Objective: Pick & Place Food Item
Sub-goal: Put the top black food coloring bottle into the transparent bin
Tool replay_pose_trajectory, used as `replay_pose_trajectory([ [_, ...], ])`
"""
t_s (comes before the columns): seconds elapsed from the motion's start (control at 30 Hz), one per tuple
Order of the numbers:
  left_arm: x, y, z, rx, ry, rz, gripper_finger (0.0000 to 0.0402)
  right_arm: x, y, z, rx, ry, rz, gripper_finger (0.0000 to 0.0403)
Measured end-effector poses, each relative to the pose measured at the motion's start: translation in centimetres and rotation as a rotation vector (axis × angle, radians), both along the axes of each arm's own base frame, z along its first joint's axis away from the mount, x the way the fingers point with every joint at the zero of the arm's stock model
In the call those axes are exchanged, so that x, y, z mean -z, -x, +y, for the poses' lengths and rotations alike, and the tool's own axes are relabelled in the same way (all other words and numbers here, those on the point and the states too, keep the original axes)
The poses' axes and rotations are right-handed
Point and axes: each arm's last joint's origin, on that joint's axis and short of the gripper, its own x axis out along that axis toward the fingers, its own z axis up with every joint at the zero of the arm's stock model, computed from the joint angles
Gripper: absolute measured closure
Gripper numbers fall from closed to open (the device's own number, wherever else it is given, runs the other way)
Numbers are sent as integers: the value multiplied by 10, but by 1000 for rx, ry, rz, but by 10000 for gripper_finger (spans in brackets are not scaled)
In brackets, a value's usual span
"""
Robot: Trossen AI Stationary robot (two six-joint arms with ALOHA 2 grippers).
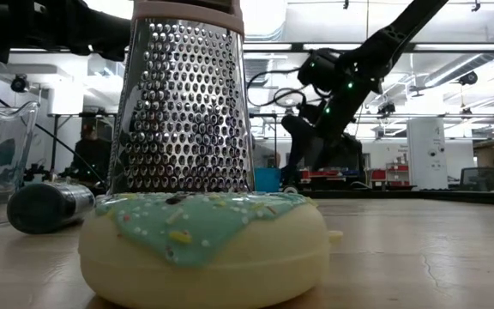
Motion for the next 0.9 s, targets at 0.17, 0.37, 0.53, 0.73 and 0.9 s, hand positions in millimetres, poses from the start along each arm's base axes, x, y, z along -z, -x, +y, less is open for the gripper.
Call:
replay_pose_trajectory([
  [0.17, 0, 0, 0, 0, 0, -2, 245, 14, -2, -1, 4, -31, 29, 76],
  [0.37, -1, 1, 0, 0, 0, -7, 245, 16, -4, -3, 7, -29, 22, 76],
  [0.53, -1, 1, 0, 0, 0, -7, 245, 17, -9, -9, 5, -39, -3, 77],
  [0.73, -1, 1, 0, 0, 0, -10, 245, 25, -27, -21, -5, -76, 25, 77],
  [0.9, -2, 2, 0, 0, 4, -17, 245, 30, -38, -27, -23, -100, 115, 77],
])
